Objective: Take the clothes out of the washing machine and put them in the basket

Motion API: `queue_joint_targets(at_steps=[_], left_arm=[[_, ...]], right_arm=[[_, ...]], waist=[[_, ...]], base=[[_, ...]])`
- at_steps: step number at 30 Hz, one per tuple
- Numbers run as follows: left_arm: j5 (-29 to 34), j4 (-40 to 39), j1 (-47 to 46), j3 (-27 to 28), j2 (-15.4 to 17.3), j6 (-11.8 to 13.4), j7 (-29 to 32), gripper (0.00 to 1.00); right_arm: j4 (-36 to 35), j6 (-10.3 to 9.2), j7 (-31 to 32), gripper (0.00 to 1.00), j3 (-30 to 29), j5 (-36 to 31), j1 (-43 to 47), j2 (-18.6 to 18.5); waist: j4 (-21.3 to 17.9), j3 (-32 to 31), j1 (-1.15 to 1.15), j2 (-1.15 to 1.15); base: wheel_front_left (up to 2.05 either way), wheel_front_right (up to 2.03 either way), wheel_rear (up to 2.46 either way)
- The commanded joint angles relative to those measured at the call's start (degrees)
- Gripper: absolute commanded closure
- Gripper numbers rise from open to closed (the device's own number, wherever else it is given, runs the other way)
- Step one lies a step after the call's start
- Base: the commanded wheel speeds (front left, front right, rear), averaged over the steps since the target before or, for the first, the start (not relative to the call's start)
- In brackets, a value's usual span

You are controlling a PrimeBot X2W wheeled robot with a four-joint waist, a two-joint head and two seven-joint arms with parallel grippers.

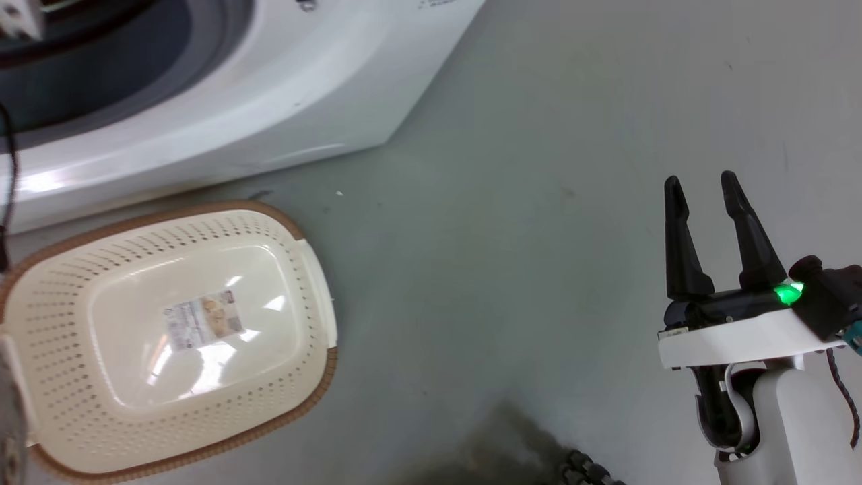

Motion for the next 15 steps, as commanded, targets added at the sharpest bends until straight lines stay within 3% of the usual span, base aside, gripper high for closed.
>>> queue_joint_targets(at_steps=[1,15], left_arm=[[-0.1,0.4,-2.4,-0.6,1.2,-0.2,1.5,0.0],[-2.7,1.4,-17.8,-8.9,7.1,-0.4,22.2,0.0]], right_arm=[[-0.1,-0.04,-0.1,0.0,0.4,0.7,-1.4,0.1],[0.7,-0.04,-0.1,0.0,4.1,4.6,-3.5,0.1]], waist=[[-3.0,3.4,-0.01,0.0],[-7.5,9.6,-0.01,0.0]], base=[[0.0,0.0,0.0],[0.0,0.0,0.0]])
